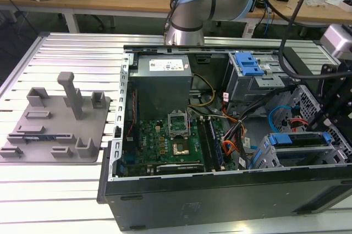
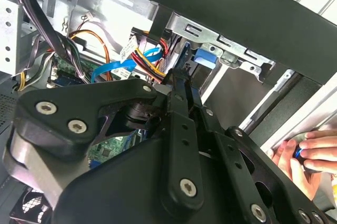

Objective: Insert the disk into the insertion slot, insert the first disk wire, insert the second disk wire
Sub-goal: 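Insert the first disk wire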

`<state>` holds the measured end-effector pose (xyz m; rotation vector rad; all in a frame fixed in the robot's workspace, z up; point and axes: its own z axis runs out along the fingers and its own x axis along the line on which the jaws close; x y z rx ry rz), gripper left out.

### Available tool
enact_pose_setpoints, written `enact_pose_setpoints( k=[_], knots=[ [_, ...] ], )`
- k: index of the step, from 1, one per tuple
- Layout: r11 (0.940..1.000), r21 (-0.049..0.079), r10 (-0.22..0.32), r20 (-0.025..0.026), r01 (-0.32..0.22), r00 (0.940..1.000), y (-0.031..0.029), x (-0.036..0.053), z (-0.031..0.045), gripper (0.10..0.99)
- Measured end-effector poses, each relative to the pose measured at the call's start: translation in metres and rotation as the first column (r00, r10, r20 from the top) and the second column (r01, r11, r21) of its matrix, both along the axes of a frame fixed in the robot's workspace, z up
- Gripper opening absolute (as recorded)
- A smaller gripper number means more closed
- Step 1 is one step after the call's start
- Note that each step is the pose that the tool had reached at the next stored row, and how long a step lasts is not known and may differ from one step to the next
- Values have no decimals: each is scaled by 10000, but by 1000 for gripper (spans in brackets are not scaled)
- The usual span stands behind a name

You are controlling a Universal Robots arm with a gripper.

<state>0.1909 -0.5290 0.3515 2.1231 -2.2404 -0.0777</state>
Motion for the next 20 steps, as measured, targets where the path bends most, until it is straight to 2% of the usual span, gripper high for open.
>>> enact_pose_setpoints(
  k=[8,14,20],
  knots=[
    [10000,-5,-1,11,1,10000,-6,0,-8,165],
    [10000,-59,-1,66,2,10000,-6,-13,-9,165],
    [10000,-84,0,75,1,10000,-6,-16,-10,165]
  ],
)
